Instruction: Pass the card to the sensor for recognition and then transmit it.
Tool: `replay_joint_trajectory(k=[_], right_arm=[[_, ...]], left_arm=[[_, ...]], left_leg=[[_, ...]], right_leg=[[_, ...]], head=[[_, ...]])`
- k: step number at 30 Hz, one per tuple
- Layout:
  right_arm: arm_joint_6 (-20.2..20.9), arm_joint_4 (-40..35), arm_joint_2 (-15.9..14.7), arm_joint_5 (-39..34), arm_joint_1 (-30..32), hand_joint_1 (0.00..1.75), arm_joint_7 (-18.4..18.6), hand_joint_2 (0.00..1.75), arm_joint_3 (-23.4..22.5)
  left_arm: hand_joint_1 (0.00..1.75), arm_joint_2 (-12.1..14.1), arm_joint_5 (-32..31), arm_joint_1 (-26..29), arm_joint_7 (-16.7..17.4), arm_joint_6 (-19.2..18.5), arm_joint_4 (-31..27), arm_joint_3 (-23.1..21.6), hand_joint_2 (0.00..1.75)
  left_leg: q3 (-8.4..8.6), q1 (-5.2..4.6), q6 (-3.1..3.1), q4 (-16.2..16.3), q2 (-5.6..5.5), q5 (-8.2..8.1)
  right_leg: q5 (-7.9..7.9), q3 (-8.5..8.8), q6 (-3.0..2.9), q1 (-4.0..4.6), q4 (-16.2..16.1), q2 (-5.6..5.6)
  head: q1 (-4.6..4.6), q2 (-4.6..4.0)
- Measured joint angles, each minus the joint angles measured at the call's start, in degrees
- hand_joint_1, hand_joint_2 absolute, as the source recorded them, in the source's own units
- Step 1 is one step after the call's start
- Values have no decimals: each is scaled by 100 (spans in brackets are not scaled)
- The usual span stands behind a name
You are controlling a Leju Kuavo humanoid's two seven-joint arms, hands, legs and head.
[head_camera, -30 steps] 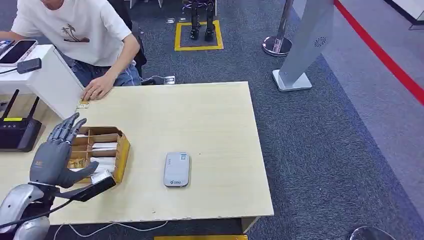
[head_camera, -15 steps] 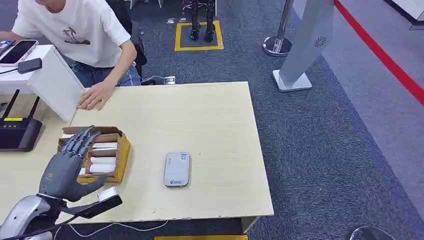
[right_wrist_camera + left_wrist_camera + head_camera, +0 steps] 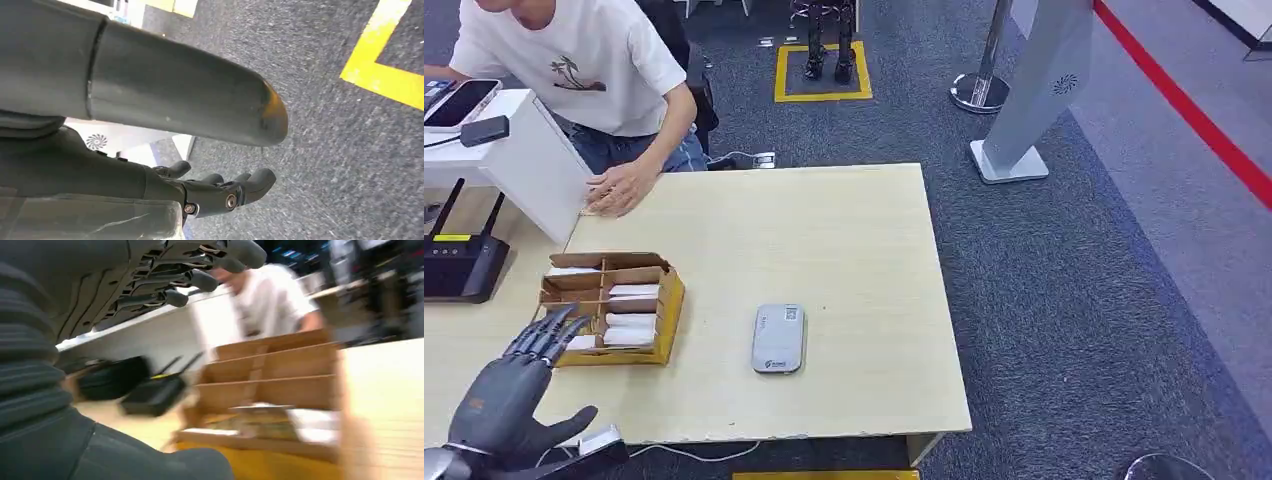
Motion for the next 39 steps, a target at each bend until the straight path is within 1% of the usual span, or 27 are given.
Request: replay_joint_trajectory(k=[1,4,7,8,9,12,15,18,21,24,28,32,39], right_arm=[[-4,0,0,0,0,0,11,0,0],[-4,0,-2,0,-3,0,13,0,0],[-4,0,-2,11,-2,0,15,0,0],[-4,0,-2,24,-3,0,15,0,0],[-4,0,-2,33,-4,0,15,0,0],[-4,0,-2,35,-13,0,26,0,0],[-4,0,-2,68,-31,0,37,0,0],[7,0,-2,116,-49,0,44,0,0],[22,0,-2,122,-64,0,44,0,0],[37,0,0,136,-97,0,57,0,0],[90,0,0,142,-144,0,74,0,2],[90,0,0,186,-149,0,76,0,2],[105,0,0,205,-154,0,94,0,2]], left_arm=[[0,59,0,75,7,0,0,107,175],[0,147,-11,198,20,0,-7,234,175],[0,158,-147,258,239,-31,-4,318,175],[0,162,-219,293,363,-87,4,403,175],[0,167,-271,302,402,-123,18,462,175],[0,173,-560,263,420,-221,136,633,175],[0,131,-899,72,455,-330,298,683,175],[0,33,-1130,-208,455,-448,528,680,175],[0,-91,-1185,-510,374,-559,788,678,175],[0,-321,-1204,-933,269,-654,1157,639,175],[0,-682,-1250,-1356,201,-638,1668,473,175],[0,-903,-1252,-1561,169,-614,1975,368,175],[0,-1106,-1115,-1737,140,-584,2162,219,175]], left_leg=[[-1,0,0,0,-4,0],[-1,0,1,0,-9,1],[-1,-1,1,0,-9,1],[-1,-1,1,0,-9,1],[-1,-1,1,0,-9,1],[-1,-1,2,0,-13,2],[-1,-1,2,0,-19,2],[-1,-1,3,0,-21,6],[0,-1,1,0,-22,7],[0,-1,0,0,-26,9],[0,-3,2,1,-23,10],[0,-3,2,2,-23,9],[0,-2,2,2,-22,9]], right_leg=[[0,1,0,0,0,-3],[0,4,0,0,0,-8],[0,6,0,0,0,-8],[0,6,0,0,0,-7],[1,6,0,0,-1,-7],[0,6,1,0,-1,-12],[1,6,0,0,-1,-18],[1,8,1,0,-1,-20],[2,7,1,0,-1,-21],[2,8,1,0,-1,-23],[4,8,1,-1,-1,-21],[4,7,0,-1,-2,-21],[3,4,0,-1,-2,-19]], head=[[0,0],[0,0],[0,2],[0,0],[-2,2],[0,0],[-2,2],[0,0],[-2,0],[0,2],[0,0],[0,2],[0,0]])
